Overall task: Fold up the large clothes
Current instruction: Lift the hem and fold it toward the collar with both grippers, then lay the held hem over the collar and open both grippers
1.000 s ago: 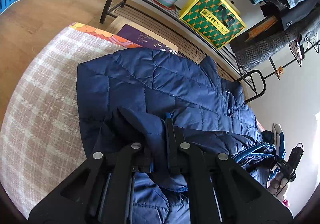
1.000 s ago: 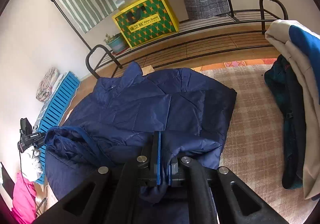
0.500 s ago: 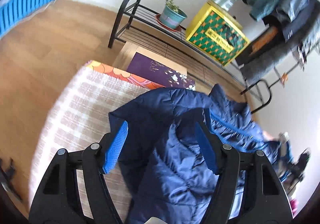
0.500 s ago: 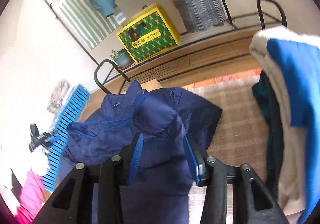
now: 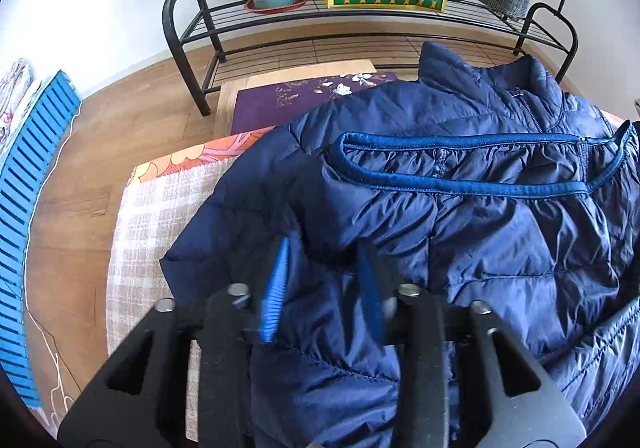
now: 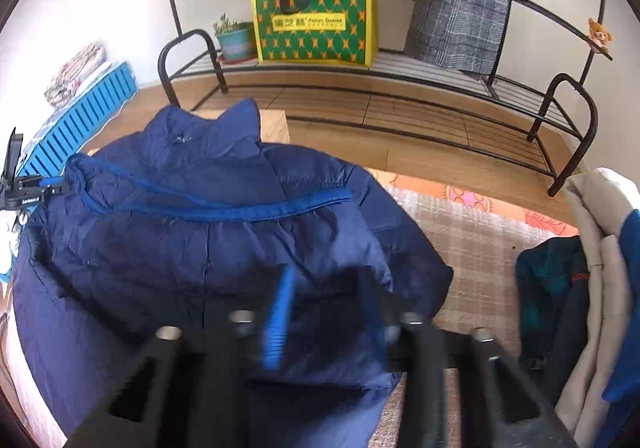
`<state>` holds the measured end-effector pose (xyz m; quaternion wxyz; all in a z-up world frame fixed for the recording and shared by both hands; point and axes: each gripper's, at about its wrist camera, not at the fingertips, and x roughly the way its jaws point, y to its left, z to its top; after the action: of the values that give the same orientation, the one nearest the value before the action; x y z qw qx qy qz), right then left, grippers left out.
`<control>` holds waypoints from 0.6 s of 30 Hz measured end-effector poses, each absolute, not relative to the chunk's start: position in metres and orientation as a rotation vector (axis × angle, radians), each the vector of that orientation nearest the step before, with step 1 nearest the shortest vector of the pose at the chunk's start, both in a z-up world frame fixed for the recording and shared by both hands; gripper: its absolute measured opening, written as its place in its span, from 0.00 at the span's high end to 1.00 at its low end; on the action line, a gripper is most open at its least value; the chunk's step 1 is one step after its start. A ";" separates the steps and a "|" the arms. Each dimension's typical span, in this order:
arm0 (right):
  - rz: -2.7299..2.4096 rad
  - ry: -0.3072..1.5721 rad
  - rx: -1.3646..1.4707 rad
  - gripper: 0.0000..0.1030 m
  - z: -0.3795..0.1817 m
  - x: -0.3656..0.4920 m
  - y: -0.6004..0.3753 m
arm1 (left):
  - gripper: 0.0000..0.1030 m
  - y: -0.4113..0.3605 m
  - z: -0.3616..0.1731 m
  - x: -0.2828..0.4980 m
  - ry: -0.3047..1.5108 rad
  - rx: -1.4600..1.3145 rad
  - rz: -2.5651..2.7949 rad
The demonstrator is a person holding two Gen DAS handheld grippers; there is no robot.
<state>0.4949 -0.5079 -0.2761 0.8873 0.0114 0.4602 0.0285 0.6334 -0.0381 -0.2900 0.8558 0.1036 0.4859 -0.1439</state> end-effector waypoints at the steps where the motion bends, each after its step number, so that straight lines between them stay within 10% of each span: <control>1: 0.059 0.963 0.005 0.93 -0.278 0.495 -0.505 | 0.97 -0.038 -0.292 0.635 1.029 0.220 -0.293; 12: 0.069 0.870 0.050 1.00 -0.247 0.491 -0.518 | 1.00 -0.022 -0.273 0.637 0.958 0.189 -0.271; 14: 0.084 0.878 0.047 0.69 -0.246 0.488 -0.518 | 1.00 -0.020 -0.274 0.638 0.966 0.196 -0.262; 15: 0.072 0.882 0.039 0.37 -0.247 0.487 -0.518 | 0.98 -0.019 -0.273 0.638 0.966 0.175 -0.268; 17: 0.066 0.884 0.043 0.26 -0.252 0.489 -0.519 | 0.87 -0.020 -0.269 0.637 0.947 0.159 -0.300; 18: 0.066 0.892 0.055 0.26 -0.255 0.491 -0.520 | 0.64 -0.022 -0.267 0.636 0.932 0.165 -0.306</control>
<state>0.4911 -0.5199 -0.2555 0.9014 0.0265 0.4310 0.0321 0.6363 -0.0222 -0.2669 0.8787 0.0792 0.4472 -0.1469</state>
